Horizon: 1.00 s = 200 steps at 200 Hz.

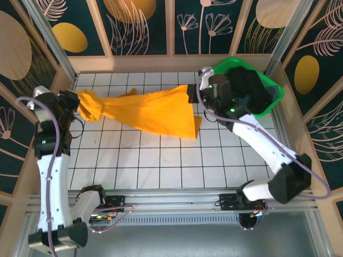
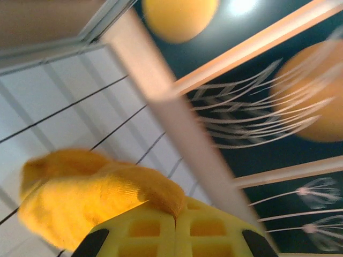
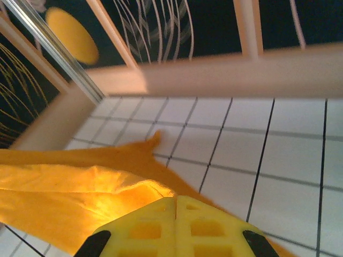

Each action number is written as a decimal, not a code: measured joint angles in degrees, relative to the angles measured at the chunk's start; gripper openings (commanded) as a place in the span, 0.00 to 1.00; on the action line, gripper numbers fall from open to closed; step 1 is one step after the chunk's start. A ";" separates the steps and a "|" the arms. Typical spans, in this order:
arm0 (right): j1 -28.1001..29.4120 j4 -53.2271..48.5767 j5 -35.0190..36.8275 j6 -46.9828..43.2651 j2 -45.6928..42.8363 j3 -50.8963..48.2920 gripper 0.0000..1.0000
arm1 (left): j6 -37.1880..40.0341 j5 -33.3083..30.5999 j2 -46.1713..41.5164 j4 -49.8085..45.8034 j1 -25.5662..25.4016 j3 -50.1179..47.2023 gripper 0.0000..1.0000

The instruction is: Fold and stack the t-shirts

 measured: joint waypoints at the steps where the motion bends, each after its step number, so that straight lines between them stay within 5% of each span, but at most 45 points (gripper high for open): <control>1: -0.02 -0.02 0.04 -0.02 -0.28 -0.02 0.00 | 0.00 0.00 -0.22 0.07 0.00 0.11 0.00; 45: 0.00 -0.35 1.90 -1.25 -15.93 -2.99 0.00 | 0.26 0.11 -9.29 4.81 0.00 5.81 0.00; 80: -0.02 -1.90 4.48 -1.38 -19.91 -1.66 0.00 | 0.26 0.48 -7.65 6.34 -0.02 14.69 0.00; 127: -7.21 -1.36 3.72 -0.79 -6.14 12.46 0.00 | 0.00 1.25 6.40 10.47 -0.04 25.40 0.00; 171: -14.01 -1.64 0.22 1.33 16.83 29.46 0.00 | 0.83 1.95 25.73 12.94 -0.22 25.31 0.00; 175: -14.49 -1.88 0.09 1.51 19.37 31.26 0.06 | 1.09 1.97 27.63 13.05 -0.20 25.24 0.00; 200: -16.81 -5.66 -1.73 2.45 33.09 41.13 0.34 | 3.52 4.09 41.79 12.50 -0.20 27.56 0.66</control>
